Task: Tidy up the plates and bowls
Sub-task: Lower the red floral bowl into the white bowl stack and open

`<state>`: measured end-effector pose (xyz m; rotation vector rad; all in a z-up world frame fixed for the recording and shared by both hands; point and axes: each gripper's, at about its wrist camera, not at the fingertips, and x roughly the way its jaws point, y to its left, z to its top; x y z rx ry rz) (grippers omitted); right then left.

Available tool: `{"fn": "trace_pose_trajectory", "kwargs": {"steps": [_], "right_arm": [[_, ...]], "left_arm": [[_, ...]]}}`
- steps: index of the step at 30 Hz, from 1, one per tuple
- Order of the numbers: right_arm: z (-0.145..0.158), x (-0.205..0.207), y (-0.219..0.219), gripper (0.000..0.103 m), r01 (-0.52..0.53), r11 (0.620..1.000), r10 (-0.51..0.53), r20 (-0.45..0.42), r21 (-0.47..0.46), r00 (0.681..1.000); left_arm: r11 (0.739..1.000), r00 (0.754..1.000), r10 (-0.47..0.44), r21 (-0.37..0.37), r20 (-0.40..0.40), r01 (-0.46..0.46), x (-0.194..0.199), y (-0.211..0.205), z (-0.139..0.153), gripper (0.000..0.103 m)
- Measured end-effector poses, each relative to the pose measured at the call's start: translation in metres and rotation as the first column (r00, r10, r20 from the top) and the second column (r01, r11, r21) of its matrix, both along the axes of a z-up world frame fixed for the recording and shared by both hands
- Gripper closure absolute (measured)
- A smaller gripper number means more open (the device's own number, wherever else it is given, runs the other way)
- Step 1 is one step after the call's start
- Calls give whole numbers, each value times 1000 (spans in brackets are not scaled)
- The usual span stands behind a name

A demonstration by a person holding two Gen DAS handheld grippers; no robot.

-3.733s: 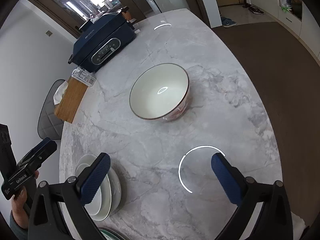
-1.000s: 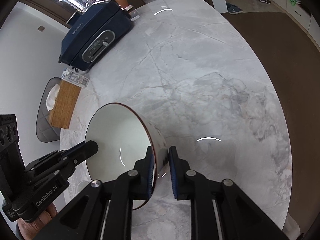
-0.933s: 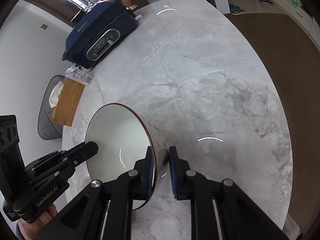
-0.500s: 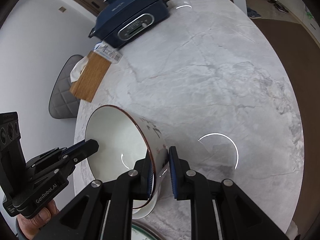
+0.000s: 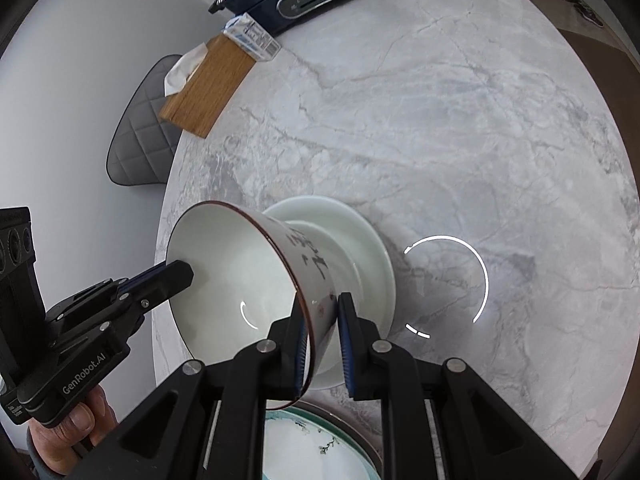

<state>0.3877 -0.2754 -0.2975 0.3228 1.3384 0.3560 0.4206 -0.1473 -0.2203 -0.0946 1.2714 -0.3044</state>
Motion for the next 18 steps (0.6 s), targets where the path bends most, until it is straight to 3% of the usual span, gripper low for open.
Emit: {"fn": "trace_pose_trajectory", "kwargs": {"steps": [18], "right_arm": [[-34,3,13,86,-10,997,7,-44,-71,999]], "left_arm": [[1000,998,16,22,-64,-14,4,4,-49,99]]}}
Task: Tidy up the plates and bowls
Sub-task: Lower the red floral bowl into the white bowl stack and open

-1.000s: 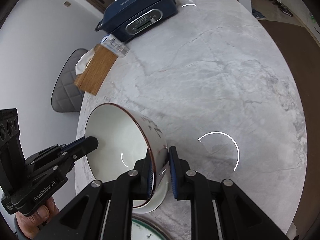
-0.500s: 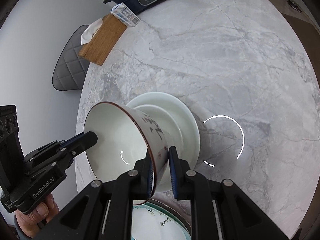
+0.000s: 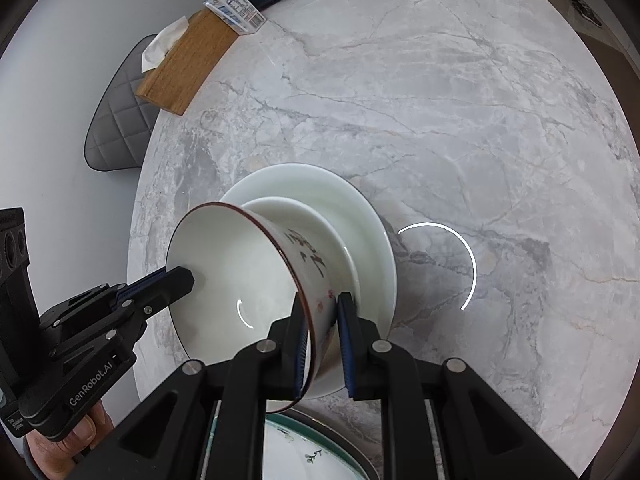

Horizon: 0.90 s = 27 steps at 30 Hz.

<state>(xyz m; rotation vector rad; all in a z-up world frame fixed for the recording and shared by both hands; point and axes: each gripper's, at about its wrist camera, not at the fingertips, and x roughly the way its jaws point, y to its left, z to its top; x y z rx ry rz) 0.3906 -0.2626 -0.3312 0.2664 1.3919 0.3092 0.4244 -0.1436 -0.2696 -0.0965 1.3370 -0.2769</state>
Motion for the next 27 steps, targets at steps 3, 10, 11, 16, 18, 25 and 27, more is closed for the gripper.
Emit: {"fn": "trace_pose_trajectory", "kwargs": {"steps": [3,10,11,16,18,25,27], "right_arm": [[-3,2,2,86,-6,1000,6,0,-14,1000],[-1,6,6,82,-14,999,14,6,-36,1000],[0,6,7,79,-18,999,18,8,-44,1000],[6,5,16,59,-34,998,35,23,-48,999],[8,5,17,52,-31,999,32,23,-45,999],[14,3,19,49,-18,998,20,29,-55,999],[16,2,20,46,-20,998,22,32,-64,999]], "left_arm": [[1000,1000,-1,10,-5,1,2,-1,-5,99],[1000,1000,23,2,0,-23,8,1,-8,97],[1000,1000,23,2,-1,-23,8,1,-8,97],[999,999,34,-6,7,-34,7,5,-7,81],[999,999,46,-13,22,-46,6,7,-5,55],[997,997,74,-34,38,-73,2,15,1,49],[996,996,81,-43,36,-79,1,17,1,49]]}}
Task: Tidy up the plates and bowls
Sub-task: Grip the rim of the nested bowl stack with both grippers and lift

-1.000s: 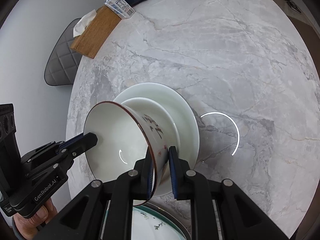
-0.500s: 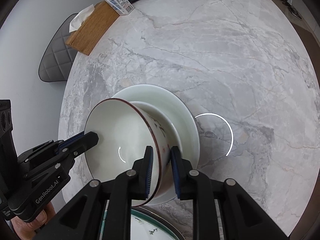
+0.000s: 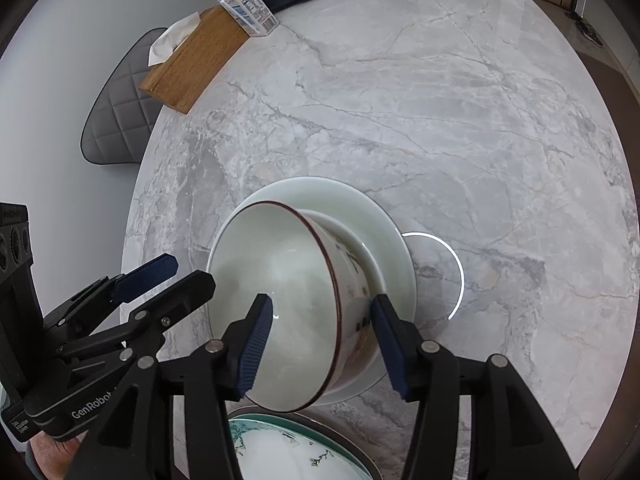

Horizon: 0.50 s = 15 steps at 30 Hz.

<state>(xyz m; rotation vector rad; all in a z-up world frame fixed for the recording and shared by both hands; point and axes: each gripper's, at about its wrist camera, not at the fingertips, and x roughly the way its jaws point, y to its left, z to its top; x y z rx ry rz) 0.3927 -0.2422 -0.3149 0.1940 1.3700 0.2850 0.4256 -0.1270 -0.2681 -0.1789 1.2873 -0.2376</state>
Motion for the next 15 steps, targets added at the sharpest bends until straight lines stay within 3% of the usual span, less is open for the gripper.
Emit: {"fn": "trace_pose_trajectory", "kwargs": {"steps": [7,12,15], "right_arm": [[11,-3,1,37,-12,996,16,37,-84,999],[16,-5,-9,37,12,998,-8,52,-62,999],[29,-11,-22,35,41,999,-38,109,-31,993]], "left_arm": [[1000,1000,16,-20,-2,-16,-5,4,1,49],[999,1000,27,-41,7,-27,-9,7,3,49],[999,999,20,-39,35,-19,-14,10,8,48]]}}
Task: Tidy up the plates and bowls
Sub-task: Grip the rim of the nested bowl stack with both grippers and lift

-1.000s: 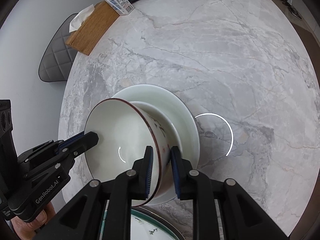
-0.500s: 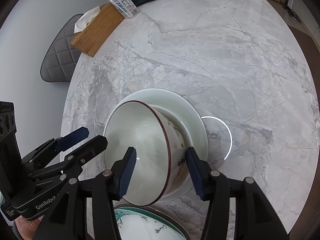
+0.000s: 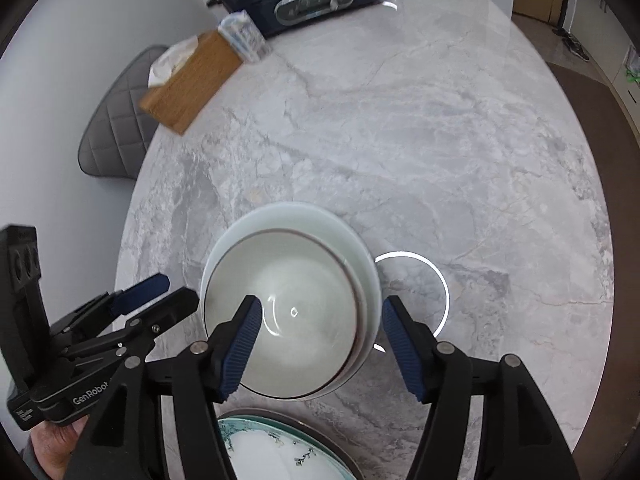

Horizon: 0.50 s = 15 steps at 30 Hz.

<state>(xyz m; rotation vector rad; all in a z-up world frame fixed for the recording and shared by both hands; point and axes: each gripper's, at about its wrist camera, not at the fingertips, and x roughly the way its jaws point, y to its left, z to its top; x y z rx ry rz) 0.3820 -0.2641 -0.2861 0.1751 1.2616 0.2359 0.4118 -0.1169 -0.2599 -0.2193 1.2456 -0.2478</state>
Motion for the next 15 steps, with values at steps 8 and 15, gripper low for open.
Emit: {"fn": "trace_pose_trajectory", "kwargs": {"steps": [8,15], "right_arm": [[-4,-9,-63,27,90,996,-90,58,7,994],[-43,-12,-86,46,82,985,-78,-38,154,996]], "left_arm": [[1000,1000,12,-16,-15,-13,-14,32,-8,38],[997,996,-82,8,-31,83,-20,20,-30,38]]}}
